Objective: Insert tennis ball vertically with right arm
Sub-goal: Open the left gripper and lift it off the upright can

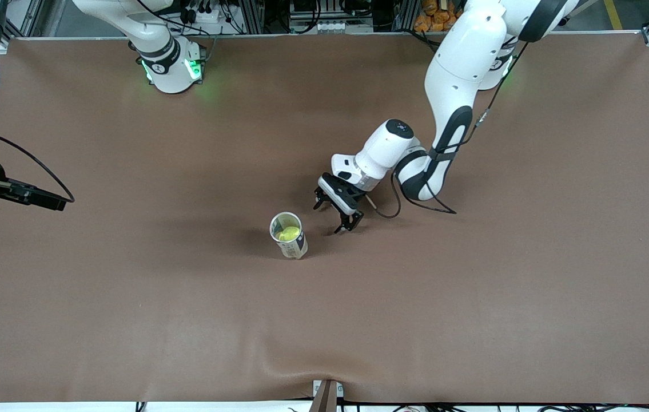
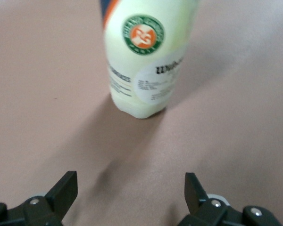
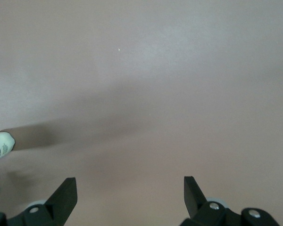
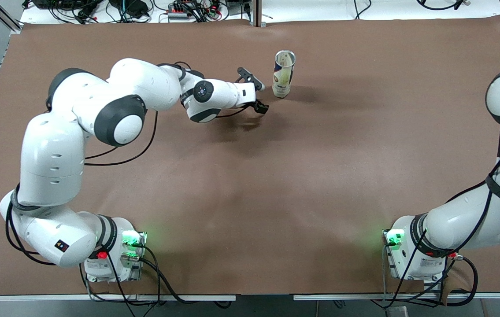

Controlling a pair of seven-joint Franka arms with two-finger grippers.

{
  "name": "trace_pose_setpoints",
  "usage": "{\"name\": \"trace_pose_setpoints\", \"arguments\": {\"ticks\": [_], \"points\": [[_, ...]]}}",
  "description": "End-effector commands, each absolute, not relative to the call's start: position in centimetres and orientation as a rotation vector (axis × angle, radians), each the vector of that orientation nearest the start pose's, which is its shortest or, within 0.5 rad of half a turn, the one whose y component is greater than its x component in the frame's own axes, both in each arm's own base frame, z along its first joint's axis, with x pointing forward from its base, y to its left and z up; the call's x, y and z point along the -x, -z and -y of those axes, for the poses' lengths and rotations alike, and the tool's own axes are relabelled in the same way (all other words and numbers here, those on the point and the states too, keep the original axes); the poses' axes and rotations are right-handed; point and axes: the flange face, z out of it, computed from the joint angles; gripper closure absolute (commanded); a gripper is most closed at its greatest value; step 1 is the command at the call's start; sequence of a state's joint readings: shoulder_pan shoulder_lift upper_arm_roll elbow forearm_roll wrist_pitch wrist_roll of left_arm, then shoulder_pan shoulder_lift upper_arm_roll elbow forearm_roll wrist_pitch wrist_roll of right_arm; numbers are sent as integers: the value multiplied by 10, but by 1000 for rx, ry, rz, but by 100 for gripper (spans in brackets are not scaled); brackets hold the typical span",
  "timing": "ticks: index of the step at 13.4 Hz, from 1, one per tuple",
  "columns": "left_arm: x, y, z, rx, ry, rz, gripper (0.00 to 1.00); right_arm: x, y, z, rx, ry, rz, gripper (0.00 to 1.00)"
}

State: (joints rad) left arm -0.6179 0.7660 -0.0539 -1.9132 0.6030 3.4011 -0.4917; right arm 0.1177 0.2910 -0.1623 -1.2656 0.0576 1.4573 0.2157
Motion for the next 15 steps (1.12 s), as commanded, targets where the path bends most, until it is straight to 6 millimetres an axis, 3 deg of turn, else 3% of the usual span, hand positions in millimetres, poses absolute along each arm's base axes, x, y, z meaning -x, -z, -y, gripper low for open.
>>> {"name": "trace_pose_setpoints", "arguments": {"ticks": [1,4,6,10,13,15], "points": [[-458,-196,450,3097,967,-1180,0,-587,-589,19,3074,-83,-277,0],[-456,-215,454,3079,910,-1144,0,-560,-588,30,3068,53,-157,0],[-458,-233,452,3055,883,-1105,0,-556,-587,24,3068,70,-113,0],[-466,-244,443,3026,832,-1040,0,-544,-596,29,3069,51,-124,0],[-482,-279,427,2960,784,-942,0,-543,-599,32,3077,58,-141,0],[-490,-301,418,2908,724,-872,0,-539,-618,37,3070,115,-140,0]]}}
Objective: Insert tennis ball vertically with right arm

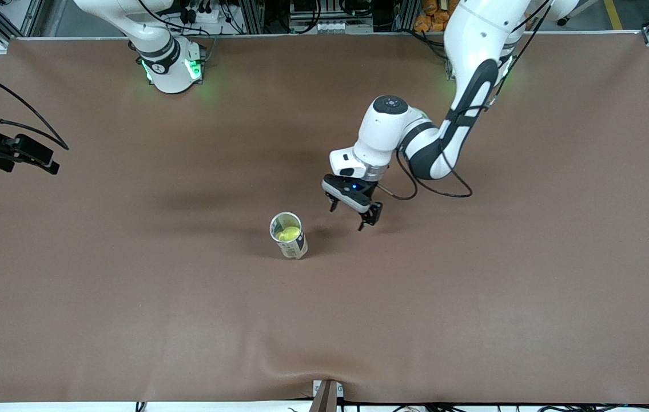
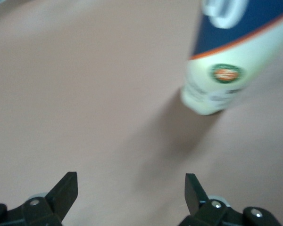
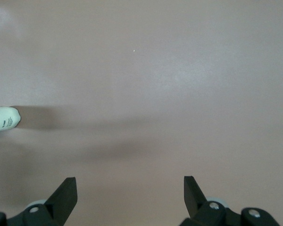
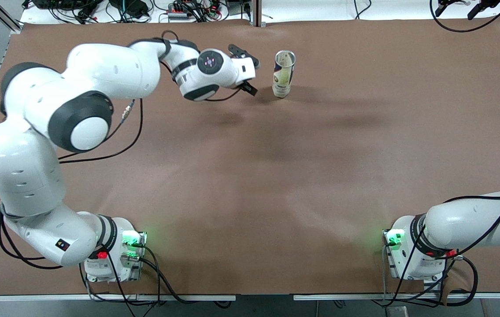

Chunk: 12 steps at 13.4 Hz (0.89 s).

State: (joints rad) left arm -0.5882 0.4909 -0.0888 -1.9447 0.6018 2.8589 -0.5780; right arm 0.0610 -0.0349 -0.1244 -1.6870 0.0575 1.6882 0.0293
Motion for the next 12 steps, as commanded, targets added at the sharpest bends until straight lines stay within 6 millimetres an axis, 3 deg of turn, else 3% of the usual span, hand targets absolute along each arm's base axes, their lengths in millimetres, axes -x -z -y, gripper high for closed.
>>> {"name": "trace_pose_setpoints", "arguments": {"ticks": [1,4,7,9,12], "points": [[-493,-309,415,2890,693,-835,0,-538,-631,34,3074,157,-124,0],[-502,-333,405,2879,592,-704,0,-538,-656,34,3104,215,-114,0],[-516,-382,395,2926,445,-477,0,-534,-659,39,3108,186,-63,0],[-522,-420,389,2944,340,-356,0,-524,-652,41,3110,46,-39,0],[-541,-468,359,2945,228,-190,0,-518,-667,39,3182,23,-40,0]]}}
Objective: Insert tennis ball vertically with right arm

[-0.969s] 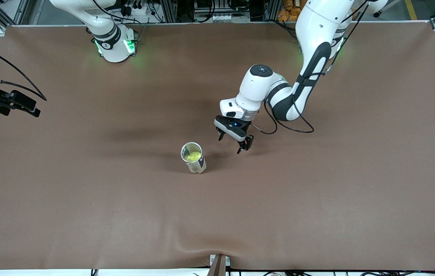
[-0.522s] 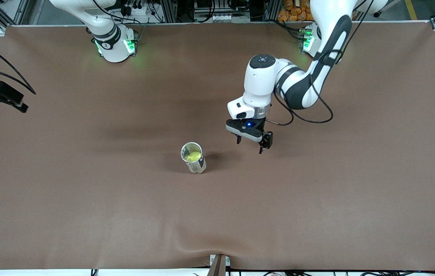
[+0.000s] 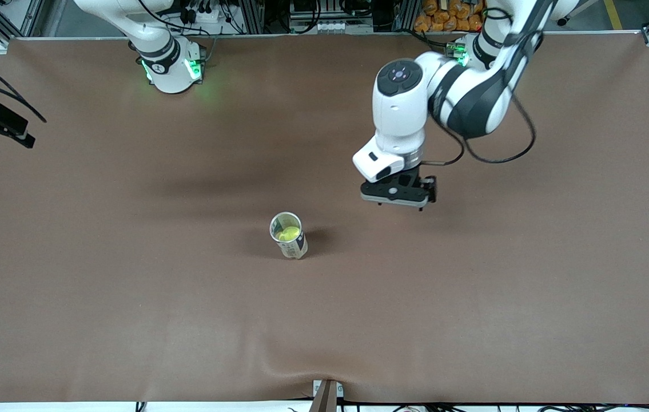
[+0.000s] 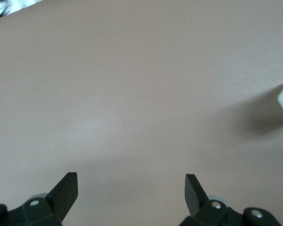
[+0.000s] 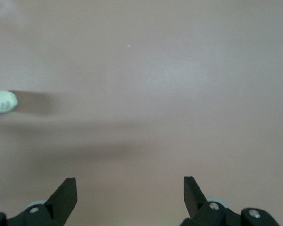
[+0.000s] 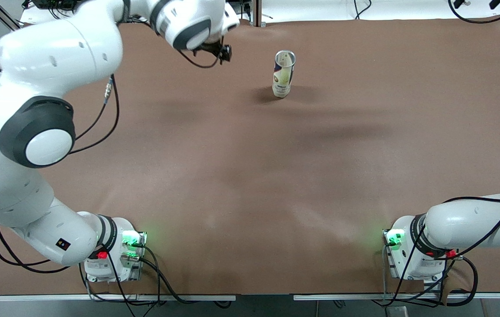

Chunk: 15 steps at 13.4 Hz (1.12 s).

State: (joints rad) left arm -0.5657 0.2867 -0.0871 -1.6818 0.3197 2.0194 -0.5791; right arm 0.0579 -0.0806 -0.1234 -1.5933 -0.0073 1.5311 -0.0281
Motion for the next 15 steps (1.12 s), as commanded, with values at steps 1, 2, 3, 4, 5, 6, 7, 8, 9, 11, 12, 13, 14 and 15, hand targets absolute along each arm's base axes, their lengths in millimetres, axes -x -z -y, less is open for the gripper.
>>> {"name": "trace_pose_setpoints", "arguments": {"ticks": [1,2,3,4,5,6,7,8,9,11,12,13,14,15], "points": [[-546,-479,348,2962,189,-136,0,-518,-666,34,3186,14,-24,0],[-551,-492,337,2975,162,-85,0,-518,-665,26,3189,9,-5,0],[-556,-502,325,2981,133,-41,0,-518,-665,27,3189,12,-9,0],[-561,-513,310,2993,124,10,0,-518,-663,31,3187,-3,-16,0],[-566,-526,295,3017,120,61,0,-519,-661,28,3192,-6,-7,0],[-569,-538,280,3039,115,109,0,-519,-660,32,3190,-13,-21,0],[-572,-549,261,3068,104,165,0,-520,-662,39,3190,-4,-38,0],[-570,-559,246,3084,87,171,0,-520,-662,39,3190,-4,-41,0],[-570,-565,230,3085,54,176,0,-520,-662,38,3190,-2,-36,0],[-567,-589,194,3104,47,241,0,-520,-662,37,3190,1,-34,0],[-564,-600,180,3123,46,284,0,-520,-662,37,3190,-2,-34,0],[-561,-609,166,3143,38,327,0,-520,-662,39,3190,1,-39,0],[-557,-618,154,3162,14,327,0,-520,-662,39,3190,-2,-41,0],[-554,-623,140,3177,-3,287,0,-520,-662,39,3190,-2,-41,0]]}}
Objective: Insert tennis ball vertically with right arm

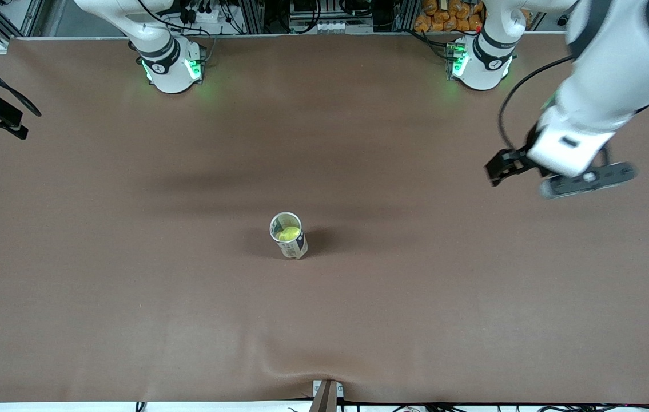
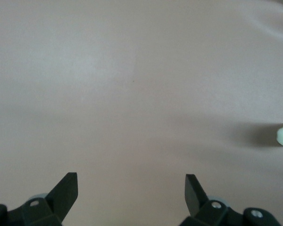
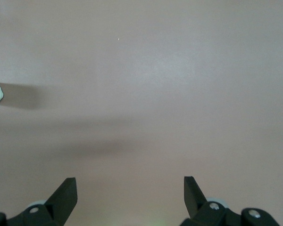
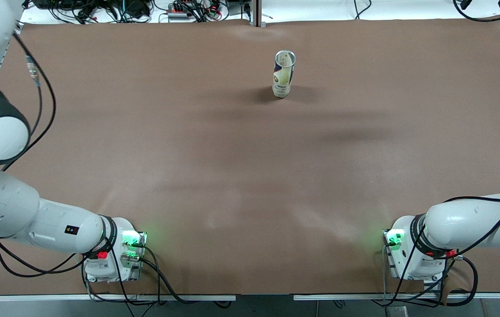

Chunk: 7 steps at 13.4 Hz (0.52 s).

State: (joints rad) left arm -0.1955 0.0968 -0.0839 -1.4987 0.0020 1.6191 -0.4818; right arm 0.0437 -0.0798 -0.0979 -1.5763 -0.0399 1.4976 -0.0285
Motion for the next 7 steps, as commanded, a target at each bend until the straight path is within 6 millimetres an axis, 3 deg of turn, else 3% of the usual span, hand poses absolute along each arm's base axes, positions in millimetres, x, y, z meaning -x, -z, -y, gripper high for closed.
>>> {"name": "trace_pose_setpoints", "arguments": {"ticks": [1,4,7], "points": [[-550,-630,127,3181,-9,251,0,-520,-663,40,3190,5,-43,0],[-533,-650,97,3179,-29,147,0,-521,-664,42,3190,20,-51,0],[-508,-649,80,3171,-76,80,0,-521,-667,38,3185,31,-43,0]]}}
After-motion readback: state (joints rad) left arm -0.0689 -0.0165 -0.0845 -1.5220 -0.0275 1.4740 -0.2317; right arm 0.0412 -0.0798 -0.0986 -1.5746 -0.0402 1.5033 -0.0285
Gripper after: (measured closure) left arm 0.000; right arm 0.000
